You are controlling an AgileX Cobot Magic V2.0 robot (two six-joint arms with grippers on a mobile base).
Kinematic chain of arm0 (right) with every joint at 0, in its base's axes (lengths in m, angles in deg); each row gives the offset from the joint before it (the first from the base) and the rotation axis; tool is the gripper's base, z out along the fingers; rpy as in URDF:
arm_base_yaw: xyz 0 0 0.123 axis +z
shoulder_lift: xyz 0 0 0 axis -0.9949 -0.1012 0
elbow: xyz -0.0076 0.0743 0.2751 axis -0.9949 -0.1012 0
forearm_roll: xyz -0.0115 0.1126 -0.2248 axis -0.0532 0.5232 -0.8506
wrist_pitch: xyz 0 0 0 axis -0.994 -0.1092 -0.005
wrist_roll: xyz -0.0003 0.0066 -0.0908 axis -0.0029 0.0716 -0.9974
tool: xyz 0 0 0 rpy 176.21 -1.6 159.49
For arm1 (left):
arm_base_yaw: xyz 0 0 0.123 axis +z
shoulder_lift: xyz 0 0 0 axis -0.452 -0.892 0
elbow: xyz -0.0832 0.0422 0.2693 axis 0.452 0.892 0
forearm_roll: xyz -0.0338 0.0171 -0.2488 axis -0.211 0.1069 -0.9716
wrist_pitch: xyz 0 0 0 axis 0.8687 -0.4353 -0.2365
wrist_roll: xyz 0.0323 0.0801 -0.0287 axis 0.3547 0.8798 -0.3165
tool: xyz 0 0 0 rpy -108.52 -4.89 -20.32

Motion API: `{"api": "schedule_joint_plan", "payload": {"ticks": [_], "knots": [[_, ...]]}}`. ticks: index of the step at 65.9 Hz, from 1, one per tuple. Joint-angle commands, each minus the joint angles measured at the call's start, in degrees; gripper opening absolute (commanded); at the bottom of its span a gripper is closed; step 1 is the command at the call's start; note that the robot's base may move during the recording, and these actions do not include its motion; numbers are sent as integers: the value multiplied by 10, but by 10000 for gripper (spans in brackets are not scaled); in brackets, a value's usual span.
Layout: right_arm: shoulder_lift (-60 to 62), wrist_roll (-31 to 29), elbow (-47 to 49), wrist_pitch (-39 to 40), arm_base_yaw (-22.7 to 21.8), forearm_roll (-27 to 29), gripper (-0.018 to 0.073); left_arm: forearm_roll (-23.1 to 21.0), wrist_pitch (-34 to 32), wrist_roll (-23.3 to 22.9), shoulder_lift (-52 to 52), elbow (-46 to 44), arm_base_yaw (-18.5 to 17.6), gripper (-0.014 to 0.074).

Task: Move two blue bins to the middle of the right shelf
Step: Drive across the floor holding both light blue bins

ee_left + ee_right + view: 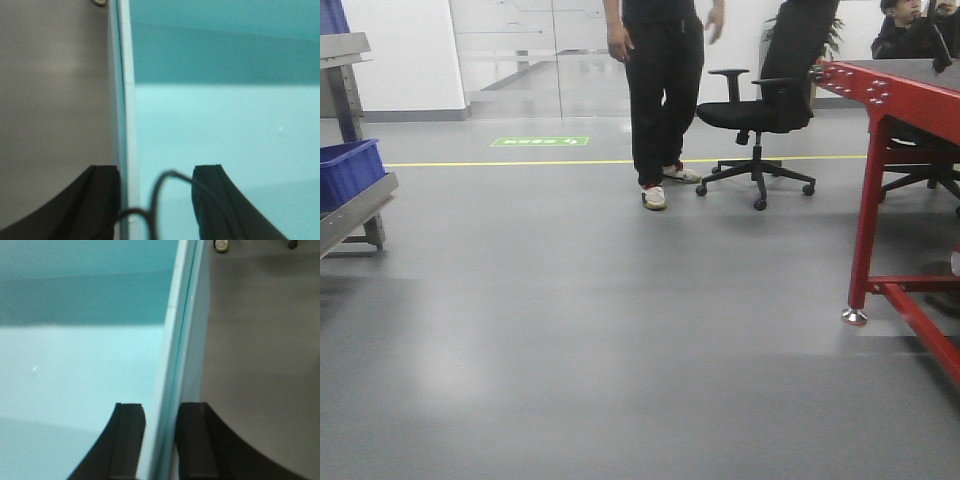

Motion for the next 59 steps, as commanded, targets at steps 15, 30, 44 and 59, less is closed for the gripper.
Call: {"api": "schedule_joint_plan", "payload": {"ticks": [15, 30, 44, 59], "knots": [[8, 6, 10, 104, 0, 7, -154, -66, -31, 17, 19, -10, -10, -111], [8, 6, 10, 104, 0, 7, -154, -66, -31, 17, 19, -10, -10, -111], [8, 6, 10, 106, 0, 7, -154, -66, -31, 17, 19, -10, -10, -111], [8, 6, 10, 107, 0, 7, -154, -66, -31, 17, 19, -10, -10, -111]]}}
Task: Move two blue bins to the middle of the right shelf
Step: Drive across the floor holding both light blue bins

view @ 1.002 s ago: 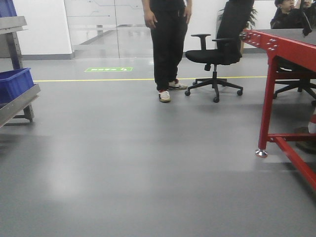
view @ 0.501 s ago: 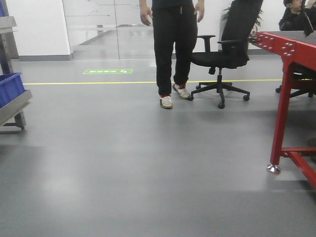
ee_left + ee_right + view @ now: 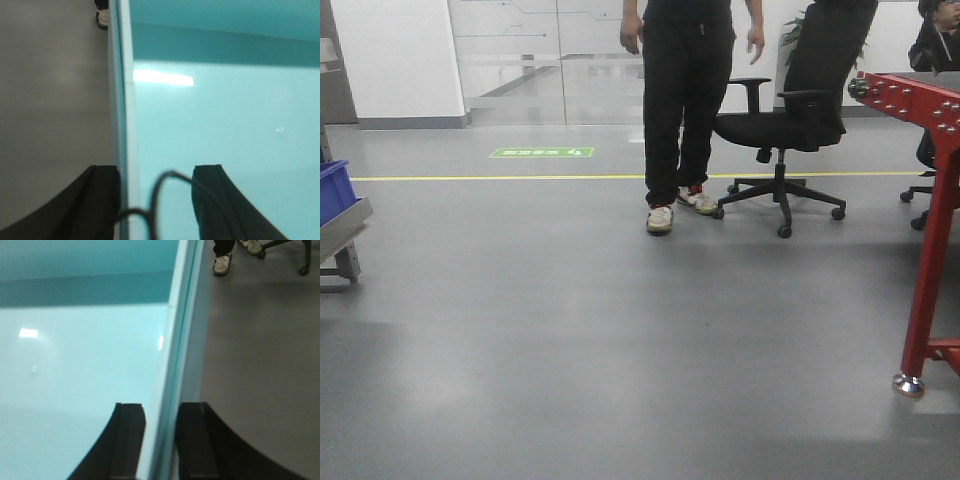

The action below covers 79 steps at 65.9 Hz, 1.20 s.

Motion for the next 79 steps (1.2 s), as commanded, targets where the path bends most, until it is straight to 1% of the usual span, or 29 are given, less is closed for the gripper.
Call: {"api": "schedule_joint_plan", "payload": {"ticks": [1, 79], "knots": [[8, 6, 10, 107, 0, 7, -154, -66, -29, 17, 19, -10, -10, -111], [8, 6, 10, 107, 0, 7, -154, -66, -29, 17, 19, -10, -10, -111]]}}
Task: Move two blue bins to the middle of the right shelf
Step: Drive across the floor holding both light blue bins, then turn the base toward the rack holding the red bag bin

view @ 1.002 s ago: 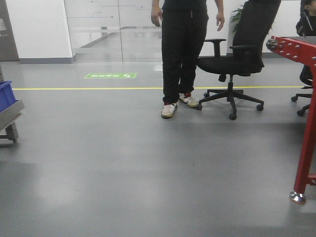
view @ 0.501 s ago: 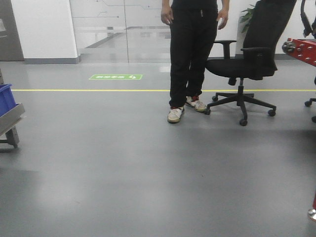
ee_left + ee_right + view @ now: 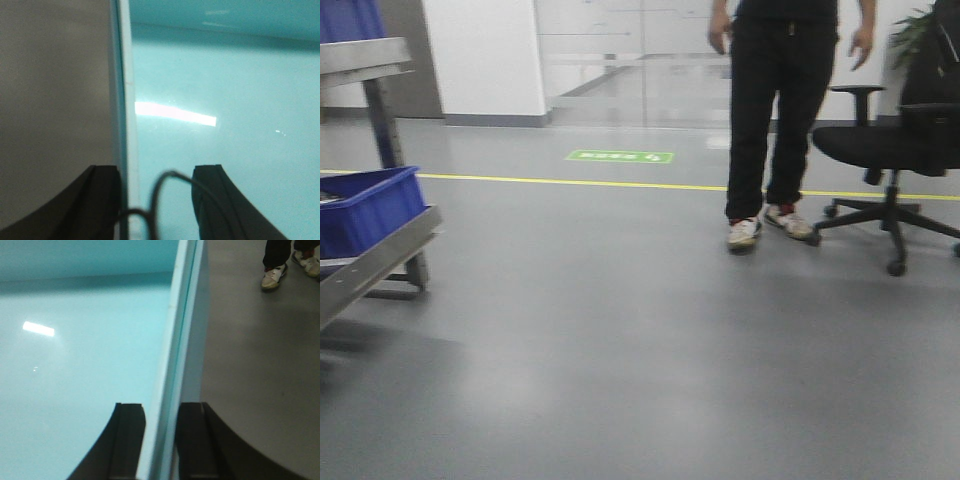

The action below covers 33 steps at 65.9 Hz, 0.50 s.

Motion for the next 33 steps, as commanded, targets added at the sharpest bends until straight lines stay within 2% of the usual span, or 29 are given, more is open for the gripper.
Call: {"api": "schedule_joint_plan", "payload": {"ticks": [1, 33], "knots": [[8, 6, 10, 107, 0, 7, -154, -66, -29, 17, 19, -10, -10, -111], [8, 6, 10, 107, 0, 7, -154, -66, -29, 17, 19, -10, -10, -111]]}}
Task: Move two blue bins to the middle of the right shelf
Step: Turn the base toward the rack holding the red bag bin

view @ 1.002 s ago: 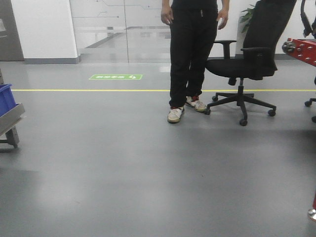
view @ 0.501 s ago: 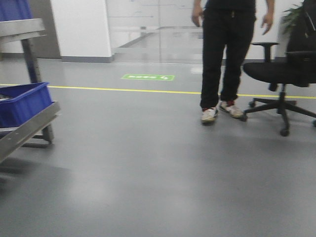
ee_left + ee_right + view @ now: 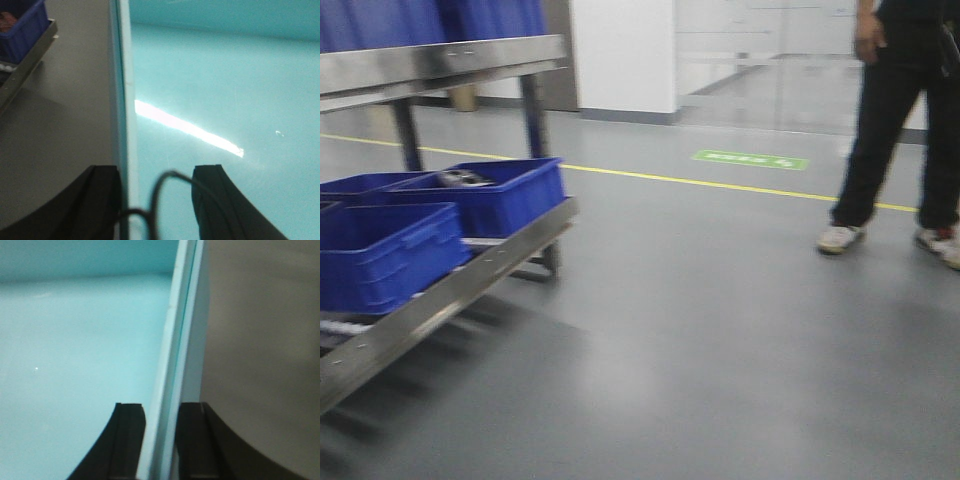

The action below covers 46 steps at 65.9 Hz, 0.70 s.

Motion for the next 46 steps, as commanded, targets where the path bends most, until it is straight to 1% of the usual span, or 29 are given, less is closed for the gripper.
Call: {"api": "schedule_joint_plan", "payload": {"ticks": [1, 46], "knots": [[8, 6, 10, 107, 0, 7, -154, -66, -29, 17, 19, -10, -10, -111], [8, 6, 10, 107, 0, 7, -154, -66, -29, 17, 19, -10, -10, -111]]}}
